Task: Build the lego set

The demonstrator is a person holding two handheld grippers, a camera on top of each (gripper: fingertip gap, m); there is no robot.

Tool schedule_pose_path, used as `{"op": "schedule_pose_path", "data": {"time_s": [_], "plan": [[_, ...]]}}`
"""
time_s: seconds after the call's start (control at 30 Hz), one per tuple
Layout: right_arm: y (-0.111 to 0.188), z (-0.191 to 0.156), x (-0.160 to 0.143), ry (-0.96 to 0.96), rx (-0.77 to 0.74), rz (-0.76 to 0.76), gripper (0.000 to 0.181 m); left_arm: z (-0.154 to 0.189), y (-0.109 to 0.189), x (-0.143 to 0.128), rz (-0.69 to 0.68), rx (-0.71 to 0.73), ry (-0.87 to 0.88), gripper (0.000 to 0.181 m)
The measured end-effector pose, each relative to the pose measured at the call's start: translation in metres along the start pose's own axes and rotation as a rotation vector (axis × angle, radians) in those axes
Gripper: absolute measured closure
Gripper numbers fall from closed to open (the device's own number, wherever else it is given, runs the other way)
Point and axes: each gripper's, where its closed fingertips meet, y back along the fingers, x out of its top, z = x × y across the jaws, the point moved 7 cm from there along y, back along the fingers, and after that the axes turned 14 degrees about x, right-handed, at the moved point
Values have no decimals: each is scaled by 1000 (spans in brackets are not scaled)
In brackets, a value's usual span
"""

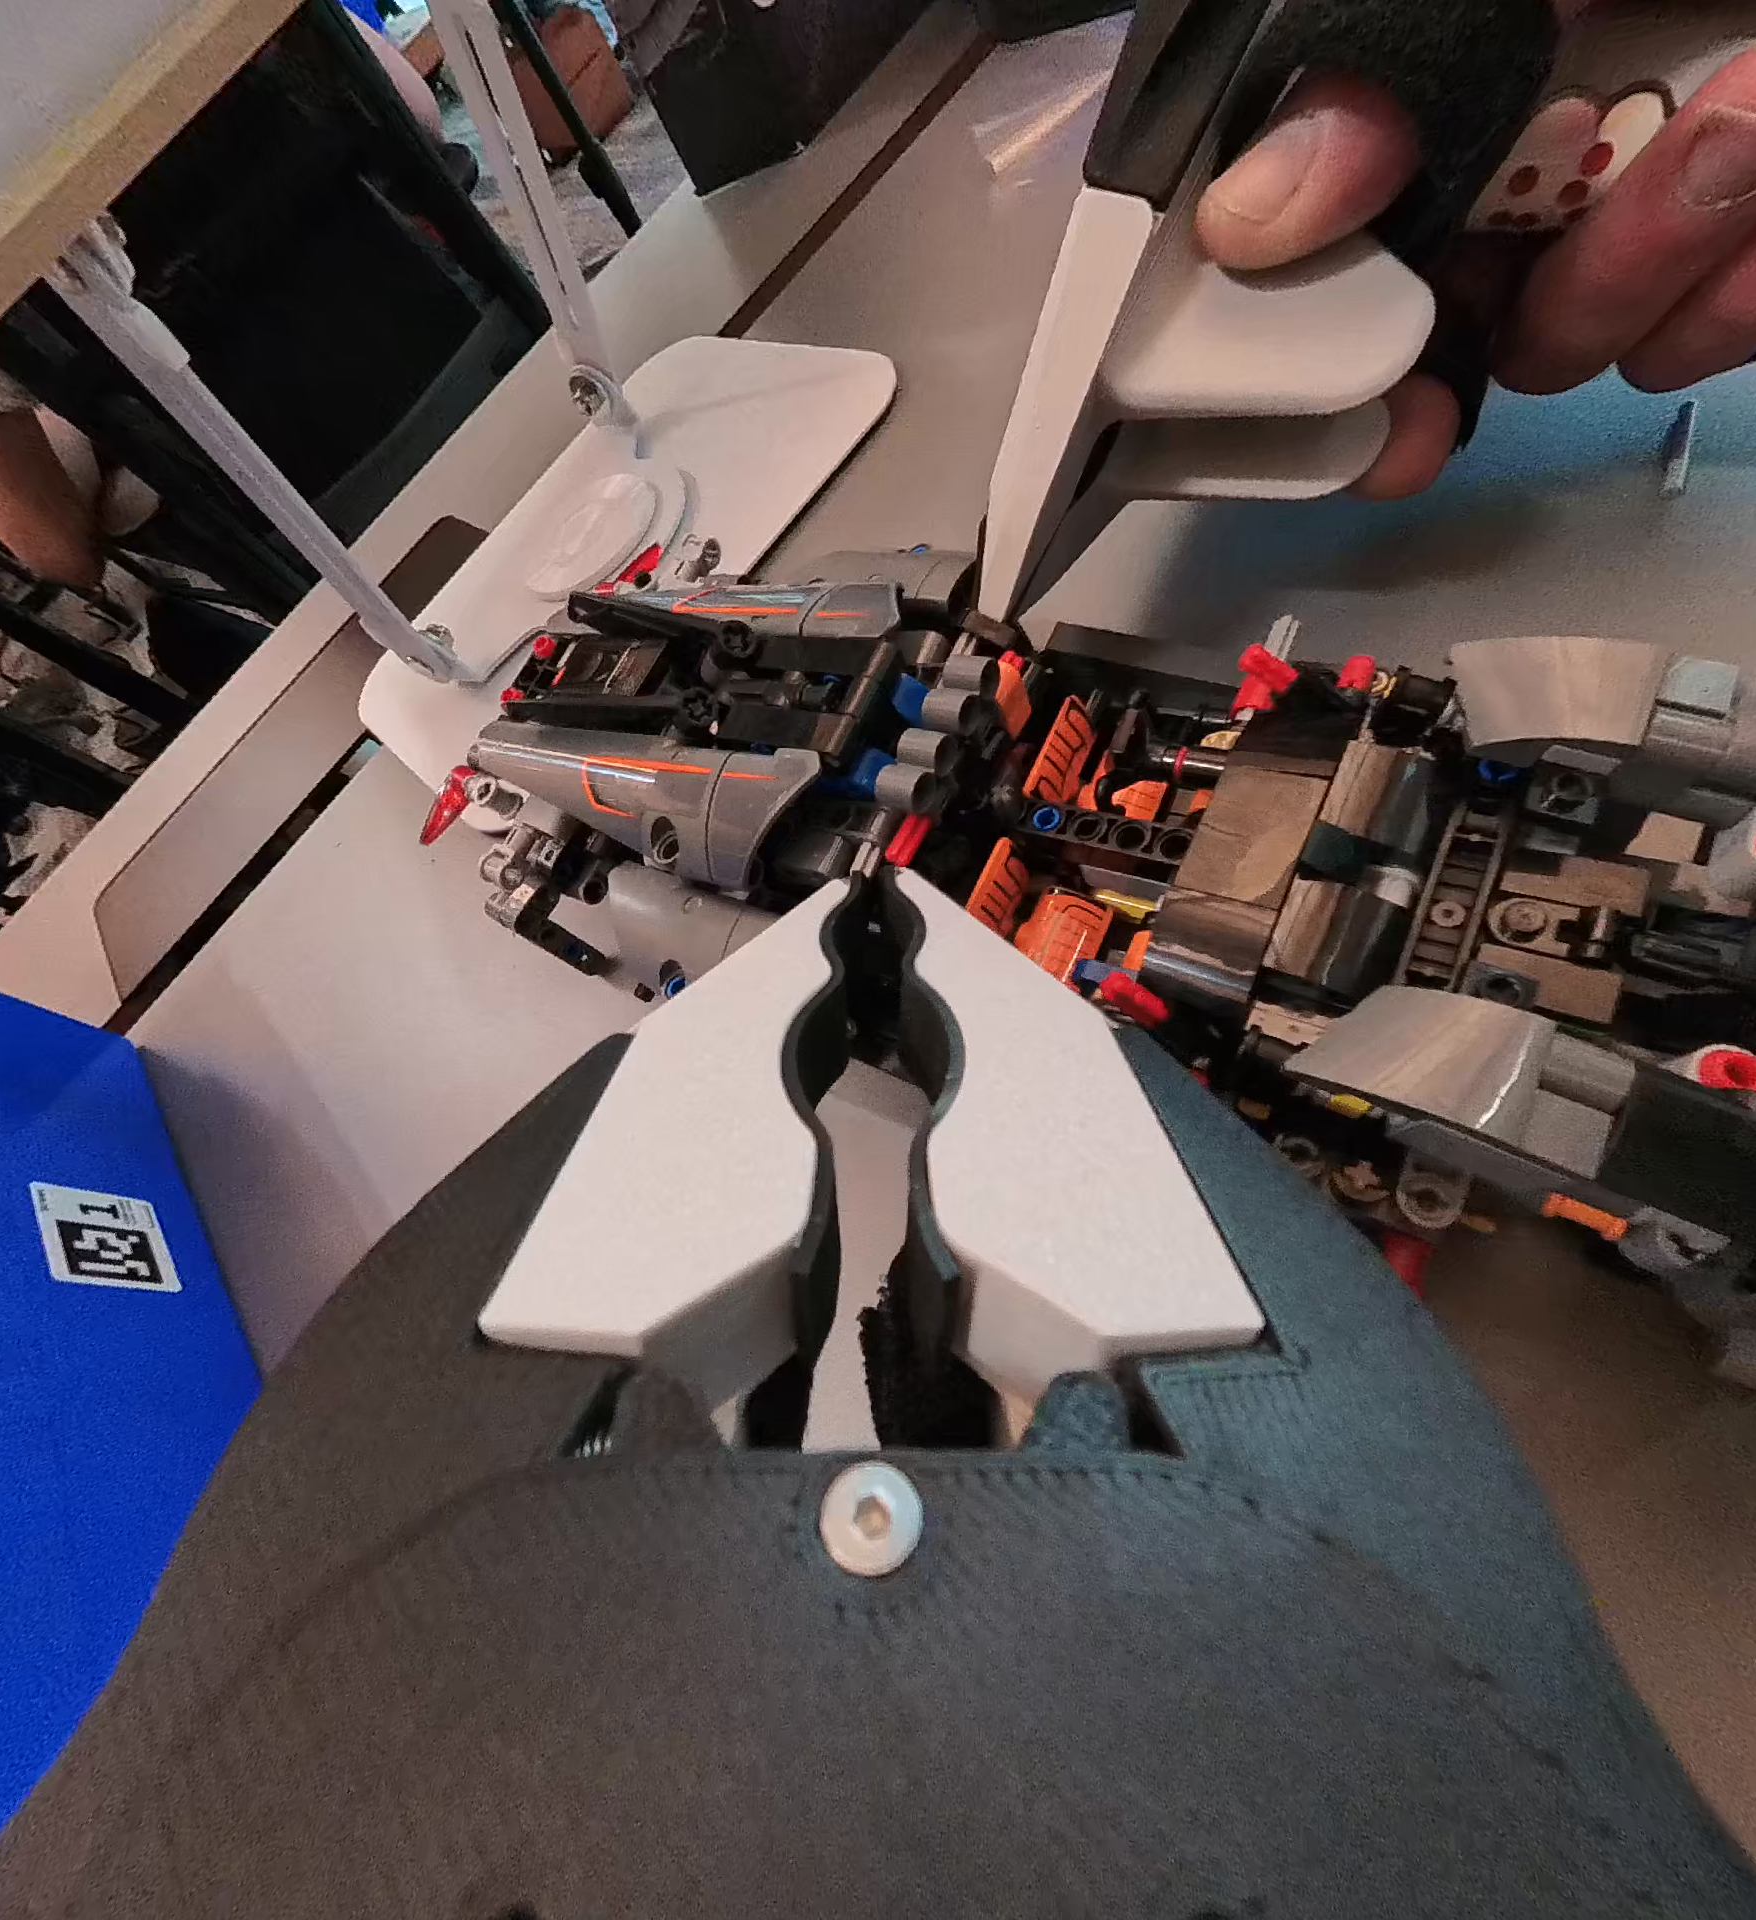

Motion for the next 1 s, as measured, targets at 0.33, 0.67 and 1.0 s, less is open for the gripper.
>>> {"op": "schedule_pose_path", "data": {"time_s": [0.33,0.67,1.0], "plan": [[0,1,5,-10,17,-9,181,1,-1,-1,5,-31,17,175],[0,4,4,35,65,-14,181,0,0,-2,4,-60,34,170],[-2,4,2,87,65,-2,179,-1,0,-2,3,-74,46,171]]}}
